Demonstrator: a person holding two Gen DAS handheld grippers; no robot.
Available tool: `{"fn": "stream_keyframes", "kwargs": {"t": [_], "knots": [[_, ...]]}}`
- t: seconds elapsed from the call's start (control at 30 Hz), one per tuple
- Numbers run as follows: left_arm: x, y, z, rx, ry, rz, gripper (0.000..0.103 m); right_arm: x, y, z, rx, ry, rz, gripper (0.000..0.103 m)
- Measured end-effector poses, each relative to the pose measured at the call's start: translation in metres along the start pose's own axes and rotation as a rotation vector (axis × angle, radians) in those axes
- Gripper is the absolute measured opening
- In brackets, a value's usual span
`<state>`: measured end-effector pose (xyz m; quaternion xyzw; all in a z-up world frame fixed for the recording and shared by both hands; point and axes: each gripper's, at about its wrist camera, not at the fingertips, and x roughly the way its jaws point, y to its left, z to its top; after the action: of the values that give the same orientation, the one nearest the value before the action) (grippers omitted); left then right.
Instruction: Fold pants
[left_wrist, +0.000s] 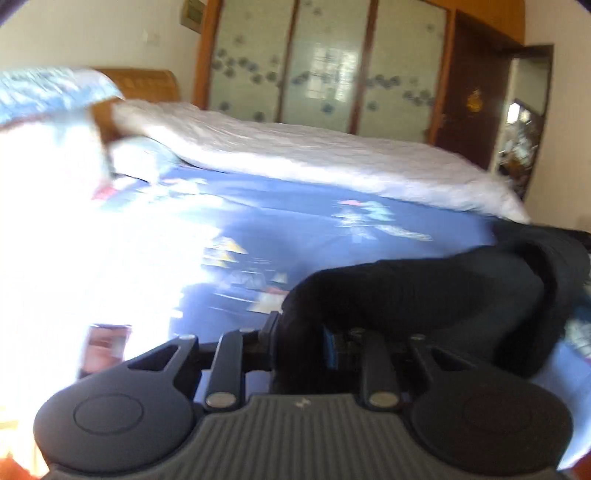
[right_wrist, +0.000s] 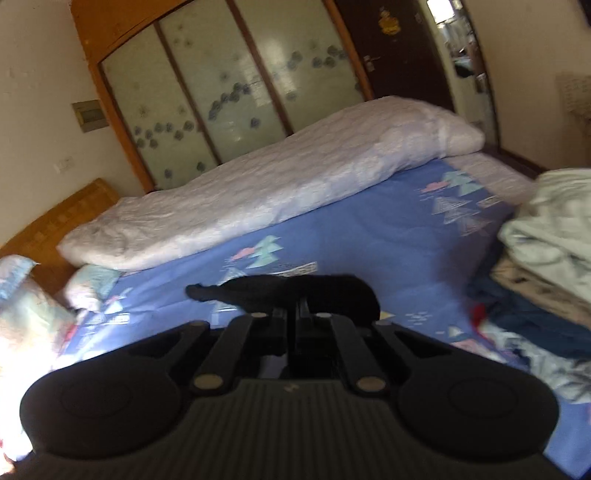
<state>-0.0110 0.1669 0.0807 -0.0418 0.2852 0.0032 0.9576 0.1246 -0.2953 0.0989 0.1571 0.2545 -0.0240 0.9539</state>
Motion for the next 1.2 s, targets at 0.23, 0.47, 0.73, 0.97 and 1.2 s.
{"fn": "stream_keyframes", "kwargs": {"t": [0.23, 0.47, 0.73, 0.97, 1.2], "knots": [[0.026, -0.003, -0.062, 0.067, 0.277, -0.006, 0.025, -0.002, -0.032, -0.119, 0.050, 0.218, -0.065, 0.013], [0.016, -0.007, -0.065, 0.112, 0.248, 0.010, 0.030, 0.027, 0.061, -0.108, -0.127, 0.228, 0.155, 0.063], [0.011, 0.003, -0.068, 0.077, 0.231, 0.013, 0.047, 0.178, 0.199, -0.147, -0.362, 0.500, 0.171, 0.072], [0.013, 0.015, -0.066, 0.047, 0.215, -0.020, 0.054, 0.172, 0.174, -0.125, -0.250, 0.400, 0.150, 0.008], [0.008, 0.011, -0.065, 0.017, 0.217, -0.085, 0.065, -0.005, 0.033, -0.045, 0.061, 0.032, 0.260, 0.008]]}}
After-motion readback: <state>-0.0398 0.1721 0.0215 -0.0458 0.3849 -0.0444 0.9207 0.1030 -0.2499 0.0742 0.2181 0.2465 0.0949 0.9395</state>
